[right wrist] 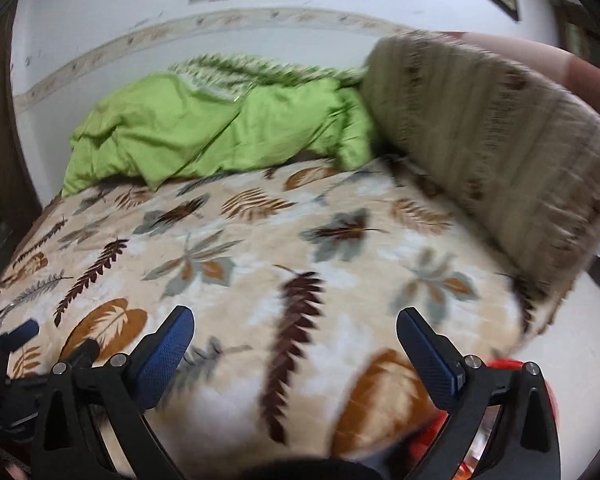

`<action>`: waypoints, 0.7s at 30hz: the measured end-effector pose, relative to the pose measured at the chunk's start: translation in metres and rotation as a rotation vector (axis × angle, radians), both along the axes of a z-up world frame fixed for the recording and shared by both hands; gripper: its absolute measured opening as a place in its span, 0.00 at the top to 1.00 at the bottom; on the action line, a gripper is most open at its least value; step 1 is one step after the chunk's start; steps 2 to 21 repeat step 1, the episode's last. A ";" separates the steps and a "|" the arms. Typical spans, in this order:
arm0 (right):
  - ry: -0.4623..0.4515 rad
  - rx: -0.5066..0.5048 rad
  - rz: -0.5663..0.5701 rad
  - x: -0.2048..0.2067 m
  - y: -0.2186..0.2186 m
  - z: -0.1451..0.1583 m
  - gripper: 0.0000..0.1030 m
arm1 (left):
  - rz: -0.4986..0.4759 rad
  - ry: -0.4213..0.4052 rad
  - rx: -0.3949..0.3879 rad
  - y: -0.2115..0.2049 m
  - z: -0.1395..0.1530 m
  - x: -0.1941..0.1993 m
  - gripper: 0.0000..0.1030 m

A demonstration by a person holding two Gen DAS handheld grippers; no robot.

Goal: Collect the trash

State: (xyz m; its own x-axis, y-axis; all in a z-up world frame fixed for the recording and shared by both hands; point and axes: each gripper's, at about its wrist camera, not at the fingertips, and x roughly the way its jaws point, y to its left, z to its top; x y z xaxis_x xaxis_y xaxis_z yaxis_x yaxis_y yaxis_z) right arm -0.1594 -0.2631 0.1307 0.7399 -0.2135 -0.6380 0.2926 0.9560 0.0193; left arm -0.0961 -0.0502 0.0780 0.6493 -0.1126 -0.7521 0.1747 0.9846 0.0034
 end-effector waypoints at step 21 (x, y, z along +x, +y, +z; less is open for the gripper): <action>0.026 0.001 0.019 0.022 0.007 -0.012 0.01 | 0.008 0.020 0.003 0.003 -0.007 0.010 0.01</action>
